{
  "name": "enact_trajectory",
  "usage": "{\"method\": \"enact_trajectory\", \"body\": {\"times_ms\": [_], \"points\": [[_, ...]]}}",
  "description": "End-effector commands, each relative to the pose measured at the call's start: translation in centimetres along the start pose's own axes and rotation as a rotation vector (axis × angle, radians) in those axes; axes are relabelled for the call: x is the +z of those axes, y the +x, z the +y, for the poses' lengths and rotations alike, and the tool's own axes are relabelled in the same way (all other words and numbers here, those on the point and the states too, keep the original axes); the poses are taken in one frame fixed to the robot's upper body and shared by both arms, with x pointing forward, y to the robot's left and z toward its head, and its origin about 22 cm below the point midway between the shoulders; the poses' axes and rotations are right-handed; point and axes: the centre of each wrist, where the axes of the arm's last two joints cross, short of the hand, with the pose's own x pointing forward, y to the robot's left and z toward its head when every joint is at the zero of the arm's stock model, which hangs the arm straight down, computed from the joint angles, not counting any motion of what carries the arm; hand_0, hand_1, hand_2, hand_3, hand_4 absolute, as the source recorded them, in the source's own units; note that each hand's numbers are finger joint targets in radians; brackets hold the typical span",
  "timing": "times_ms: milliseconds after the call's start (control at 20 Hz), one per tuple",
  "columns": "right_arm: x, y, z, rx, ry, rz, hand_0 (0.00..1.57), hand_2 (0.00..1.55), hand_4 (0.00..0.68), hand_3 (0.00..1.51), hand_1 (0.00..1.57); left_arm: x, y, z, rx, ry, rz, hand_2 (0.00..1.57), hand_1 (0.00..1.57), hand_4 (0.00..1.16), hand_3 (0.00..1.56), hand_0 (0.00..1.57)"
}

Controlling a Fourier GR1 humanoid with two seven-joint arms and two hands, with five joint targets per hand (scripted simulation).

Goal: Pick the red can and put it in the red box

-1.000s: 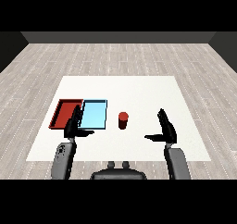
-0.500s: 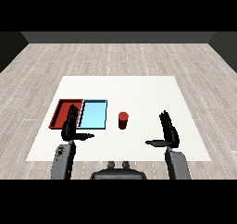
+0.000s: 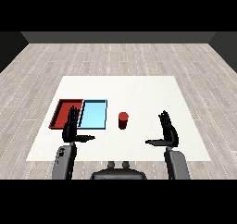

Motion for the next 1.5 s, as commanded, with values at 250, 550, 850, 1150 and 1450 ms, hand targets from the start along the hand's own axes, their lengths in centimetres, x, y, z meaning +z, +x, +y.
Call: {"method": "enact_trajectory", "body": {"times_ms": [250,550,850,1150,1450], "points": [[-2.6,-1.4,1.2,0.007,0.022,0.022,0.00,0.00,0.000,0.00,0.00,0.8,0.6,1.4,0.006,0.014,-0.023,0.00,0.00,0.00,0.00,0.00],[-6.3,-0.8,4.5,-0.028,0.043,0.048,0.00,0.00,0.000,0.00,0.00,0.9,-0.4,1.2,0.011,0.024,-0.007,0.00,0.00,0.00,0.00,0.00],[-5.1,-3.7,6.4,-0.097,0.040,0.113,0.00,0.00,0.000,0.00,0.00,-2.0,1.0,-0.3,0.036,0.043,-0.018,0.00,0.00,0.00,0.00,0.00],[-4.7,-2.2,6.4,-0.192,0.032,0.138,0.00,0.00,0.000,0.00,0.00,-1.3,-0.7,0.7,0.028,0.022,0.002,0.00,0.00,0.00,0.00,0.00],[-5.2,-6.4,6.6,-0.182,0.027,0.137,0.00,0.00,0.000,0.00,0.00,-1.3,1.6,0.5,0.043,0.041,0.004,0.00,0.00,0.00,0.00,0.00]]}}
